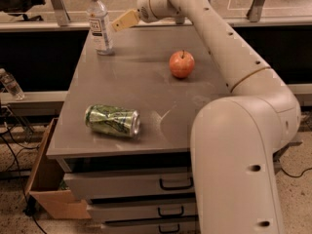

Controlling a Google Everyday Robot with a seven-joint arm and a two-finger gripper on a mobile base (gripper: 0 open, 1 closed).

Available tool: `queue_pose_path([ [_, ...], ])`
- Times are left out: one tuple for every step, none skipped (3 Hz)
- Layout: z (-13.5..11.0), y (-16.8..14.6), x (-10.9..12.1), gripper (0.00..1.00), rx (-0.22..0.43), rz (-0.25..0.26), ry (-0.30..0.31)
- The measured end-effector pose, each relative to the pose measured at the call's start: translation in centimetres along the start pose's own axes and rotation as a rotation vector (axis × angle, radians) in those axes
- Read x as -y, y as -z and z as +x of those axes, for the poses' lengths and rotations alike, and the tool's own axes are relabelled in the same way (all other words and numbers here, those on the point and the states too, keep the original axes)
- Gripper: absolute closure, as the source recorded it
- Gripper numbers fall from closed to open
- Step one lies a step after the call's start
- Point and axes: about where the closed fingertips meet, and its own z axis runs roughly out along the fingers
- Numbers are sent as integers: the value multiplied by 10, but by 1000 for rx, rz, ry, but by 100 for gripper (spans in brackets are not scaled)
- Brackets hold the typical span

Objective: Move blue plastic bottle near green can

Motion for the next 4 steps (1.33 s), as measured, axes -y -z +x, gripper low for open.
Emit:
queue_pose_path([
  [-6,-30,-14,0,46,-51,-47],
  [-11,-45,-33,0,84,-130,-86],
  [-10,-51,-53,0,106,-216,-118],
  [-13,-54,-71,0,113,-277,-126],
])
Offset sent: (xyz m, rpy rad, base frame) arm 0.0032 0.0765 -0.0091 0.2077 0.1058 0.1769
